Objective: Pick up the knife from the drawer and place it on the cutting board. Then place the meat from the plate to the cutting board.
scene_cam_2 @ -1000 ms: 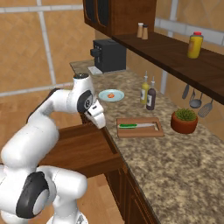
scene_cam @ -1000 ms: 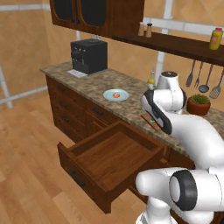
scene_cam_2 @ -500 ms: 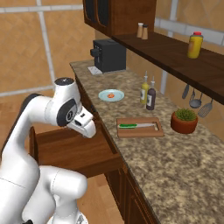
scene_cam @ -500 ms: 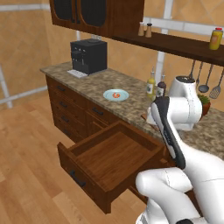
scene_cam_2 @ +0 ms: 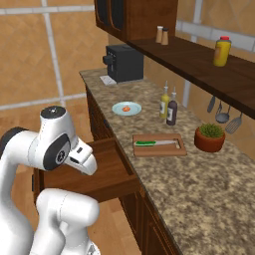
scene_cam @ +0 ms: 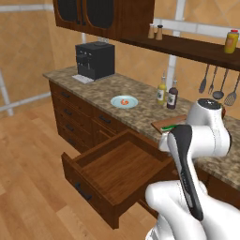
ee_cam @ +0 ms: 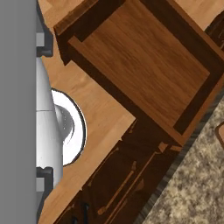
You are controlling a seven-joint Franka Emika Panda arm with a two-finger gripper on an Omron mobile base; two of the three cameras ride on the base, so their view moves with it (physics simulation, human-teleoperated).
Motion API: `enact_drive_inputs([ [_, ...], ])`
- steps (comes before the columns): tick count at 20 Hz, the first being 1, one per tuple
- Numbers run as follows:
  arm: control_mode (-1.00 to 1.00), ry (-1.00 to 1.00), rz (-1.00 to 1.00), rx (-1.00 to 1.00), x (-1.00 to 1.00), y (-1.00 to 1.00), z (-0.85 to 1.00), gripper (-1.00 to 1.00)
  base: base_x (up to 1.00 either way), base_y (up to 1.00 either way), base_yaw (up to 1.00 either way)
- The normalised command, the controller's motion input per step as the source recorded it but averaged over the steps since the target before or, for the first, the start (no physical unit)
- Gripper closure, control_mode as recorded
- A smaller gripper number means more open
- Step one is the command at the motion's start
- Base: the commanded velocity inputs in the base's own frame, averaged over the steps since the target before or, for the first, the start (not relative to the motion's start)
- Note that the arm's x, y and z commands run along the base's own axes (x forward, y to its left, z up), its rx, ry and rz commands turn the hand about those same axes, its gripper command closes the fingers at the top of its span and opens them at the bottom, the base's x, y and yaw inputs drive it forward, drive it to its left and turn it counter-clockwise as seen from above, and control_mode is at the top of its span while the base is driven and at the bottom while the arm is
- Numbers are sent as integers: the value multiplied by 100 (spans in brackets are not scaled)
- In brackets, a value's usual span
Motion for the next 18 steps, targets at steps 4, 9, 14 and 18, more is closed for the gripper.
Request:
enact_drive_inputs([
  [4, -100, 0, 0, 0, 0, 1, 0, -100, 0, 0, 0],
  [9, -100, 0, 1, 0, -5, 7, 0, -100, 0, 0, 0],
  [14, 100, 0, 1, 0, -7, 7, 0, -100, -45, 44, 8],
  [18, 100, 0, 0, 0, 0, 0, 0, -100, -57, 93, 13],
])
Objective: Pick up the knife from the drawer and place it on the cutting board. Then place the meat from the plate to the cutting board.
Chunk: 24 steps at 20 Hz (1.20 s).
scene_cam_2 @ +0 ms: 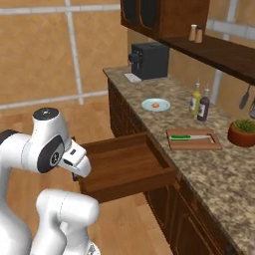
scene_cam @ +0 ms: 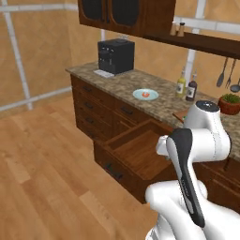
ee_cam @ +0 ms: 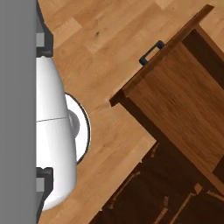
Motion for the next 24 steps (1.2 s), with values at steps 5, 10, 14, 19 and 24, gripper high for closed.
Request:
enact_drive_inputs([
  [5, 100, 0, 0, 0, 0, 0, 0, -100, -17, 91, -1],
  [10, 100, 0, 0, 0, 0, 0, 0, -100, 1, 88, -43],
  [14, 100, 0, 0, 0, 0, 0, 0, -100, 15, 100, -52],
  [19, 100, 0, 0, 0, 0, 0, 0, -100, 38, 100, -45],
  [24, 100, 0, 0, 0, 0, 0, 0, -100, 55, 100, -44],
])
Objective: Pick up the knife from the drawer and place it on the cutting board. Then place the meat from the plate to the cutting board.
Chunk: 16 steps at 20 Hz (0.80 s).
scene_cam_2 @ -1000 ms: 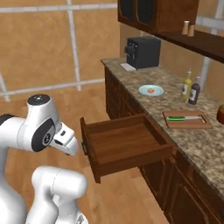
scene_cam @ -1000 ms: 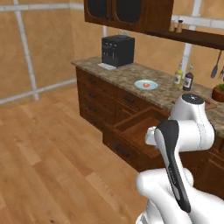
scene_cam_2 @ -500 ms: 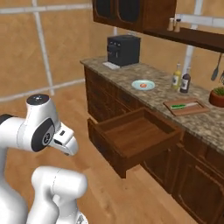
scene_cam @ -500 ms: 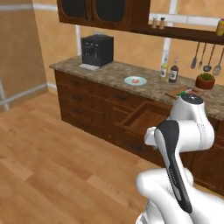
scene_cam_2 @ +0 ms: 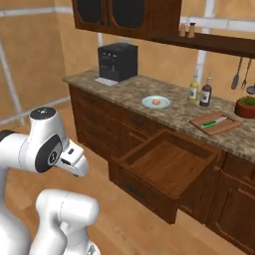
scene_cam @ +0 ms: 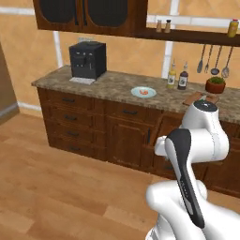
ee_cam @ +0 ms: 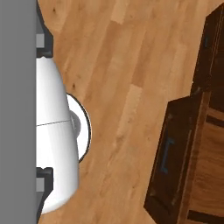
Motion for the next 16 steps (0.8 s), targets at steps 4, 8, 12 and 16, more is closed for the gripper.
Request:
enact_drive_inputs([
  [4, 100, 0, 0, 0, 0, 0, 0, -100, 43, 100, -46],
  [8, 100, 0, 0, 0, 0, 0, 0, -100, 39, 99, -51],
  [12, 100, 0, 0, 0, 0, 0, 0, -100, 61, 90, -60],
  [16, 100, 0, 0, 0, 0, 0, 0, -100, 70, 88, -61],
])
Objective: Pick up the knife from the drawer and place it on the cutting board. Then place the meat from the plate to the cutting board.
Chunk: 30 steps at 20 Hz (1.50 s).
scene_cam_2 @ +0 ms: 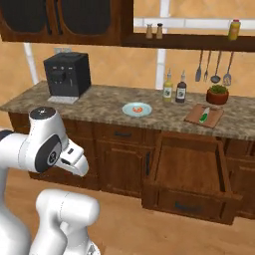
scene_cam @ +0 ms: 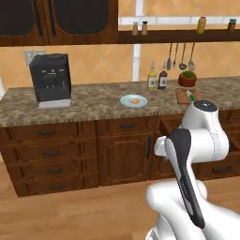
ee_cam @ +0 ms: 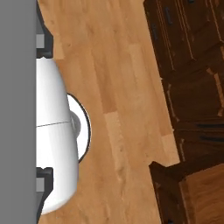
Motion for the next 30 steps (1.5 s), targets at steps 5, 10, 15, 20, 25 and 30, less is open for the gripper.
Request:
enact_drive_inputs([
  [5, 100, 0, 0, 0, 0, 0, 0, -100, 77, 92, -57],
  [10, 100, 0, 0, 0, 0, 0, 0, -100, 66, 70, -28],
  [15, 100, 0, 0, 0, 0, 0, 0, -100, 81, -5, 4],
  [20, 100, 0, 0, 0, 0, 0, 0, -100, 76, -35, 11],
  [25, 100, 0, 0, 0, 0, 0, 0, -100, 45, -1, -25],
  [30, 100, 0, 0, 0, 0, 0, 0, -100, 42, -1, -42],
])
